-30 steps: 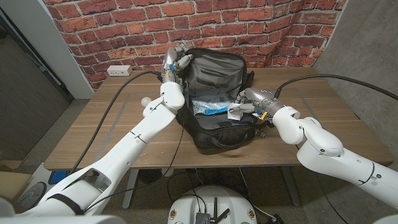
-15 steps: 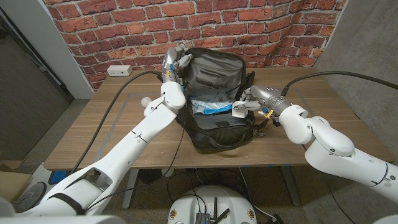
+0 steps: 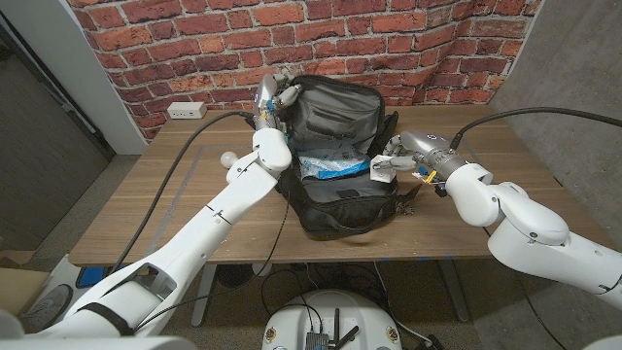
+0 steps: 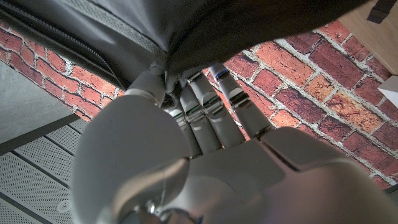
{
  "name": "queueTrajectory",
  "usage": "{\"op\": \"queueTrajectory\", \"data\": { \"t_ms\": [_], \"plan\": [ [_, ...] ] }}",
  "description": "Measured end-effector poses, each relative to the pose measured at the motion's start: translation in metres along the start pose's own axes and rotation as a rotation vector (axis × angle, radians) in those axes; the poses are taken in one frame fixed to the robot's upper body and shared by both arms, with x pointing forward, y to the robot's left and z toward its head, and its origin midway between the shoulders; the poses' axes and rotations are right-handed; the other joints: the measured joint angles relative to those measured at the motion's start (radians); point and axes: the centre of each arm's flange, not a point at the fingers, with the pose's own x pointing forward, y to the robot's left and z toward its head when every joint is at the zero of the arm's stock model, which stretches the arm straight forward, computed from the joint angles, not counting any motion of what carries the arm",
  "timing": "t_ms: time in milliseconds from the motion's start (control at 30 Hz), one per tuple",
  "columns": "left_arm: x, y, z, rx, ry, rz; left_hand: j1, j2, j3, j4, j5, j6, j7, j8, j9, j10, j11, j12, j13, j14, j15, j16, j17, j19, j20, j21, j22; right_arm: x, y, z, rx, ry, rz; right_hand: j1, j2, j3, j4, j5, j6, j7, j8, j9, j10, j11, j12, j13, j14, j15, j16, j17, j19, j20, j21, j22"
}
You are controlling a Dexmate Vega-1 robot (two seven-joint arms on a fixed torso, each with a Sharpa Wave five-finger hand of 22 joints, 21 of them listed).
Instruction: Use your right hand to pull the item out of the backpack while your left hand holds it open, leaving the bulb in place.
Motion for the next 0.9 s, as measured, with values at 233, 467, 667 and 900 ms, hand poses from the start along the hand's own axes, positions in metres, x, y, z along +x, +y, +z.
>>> {"op": "queueTrajectory", "data": {
  "t_ms": [233, 467, 667, 900],
  "plan": [
    [-0.006, 0.0, 0.003, 0.004, 0.002, 0.006, 0.004, -0.001, 0.0, 0.0, -0.002, 0.0, 0.0, 0.0, 0.0, 0.0, 0.0, 0.0, 0.0, 0.0, 0.0, 0.0, 0.0, 0.0, 0.0, 0.0, 0.0, -0.005, -0.004, -0.008, -0.004, 0.009, -0.012, 0.0, 0.0, 0.0, 0.0, -0.003, 0.001, -0.001, 0.004, 0.0, 0.0, 0.0, 0.0, 0.0, 0.011, 0.0, 0.0, 0.0, 0.0, 0.0, 0.0, 0.0],
    [-0.011, 0.0, 0.005, 0.004, 0.004, 0.01, 0.005, 0.001, 0.0, 0.0, 0.002, -0.002, -0.002, 0.0, 0.0, 0.0, 0.0, 0.0, 0.001, 0.0, 0.0, 0.0, 0.0, 0.0, 0.0, 0.0, 0.0, -0.009, -0.007, -0.016, -0.008, 0.015, -0.024, 0.0, 0.0, -0.001, 0.001, 0.001, 0.007, 0.0, 0.004, 0.0, 0.0, 0.0, 0.004, 0.0, 0.011, 0.0, 0.0, 0.0, 0.0, 0.0, 0.0, 0.0],
    [-0.015, 0.001, 0.008, 0.006, 0.004, 0.015, 0.004, 0.002, 0.0, 0.0, 0.002, -0.002, -0.002, -0.001, 0.0, 0.0, 0.0, -0.001, 0.001, 0.0, 0.0, 0.0, 0.0, 0.0, 0.0, 0.0, 0.0, -0.01, -0.009, -0.025, -0.014, 0.025, -0.034, 0.0, 0.0, -0.001, 0.001, 0.001, 0.012, -0.001, 0.008, 0.0, 0.006, 0.005, 0.004, 0.0, 0.022, 0.0, 0.0, 0.0, 0.004, -0.004, 0.0, 0.0],
    [-0.019, 0.002, 0.012, 0.01, 0.002, 0.02, 0.004, 0.002, 0.0, 0.0, 0.002, -0.002, -0.002, -0.001, 0.0, 0.0, 0.0, -0.003, 0.001, 0.0, 0.0, 0.0, 0.0, 0.0, 0.0, 0.0, 0.0, -0.01, -0.009, -0.033, -0.027, 0.033, -0.042, 0.0, 0.0, -0.002, 0.001, 0.001, 0.012, -0.001, 0.008, 0.0, 0.006, 0.005, 0.004, -0.001, 0.022, 0.0, -0.004, 0.005, 0.004, -0.004, 0.0, 0.0]
  ]
}}
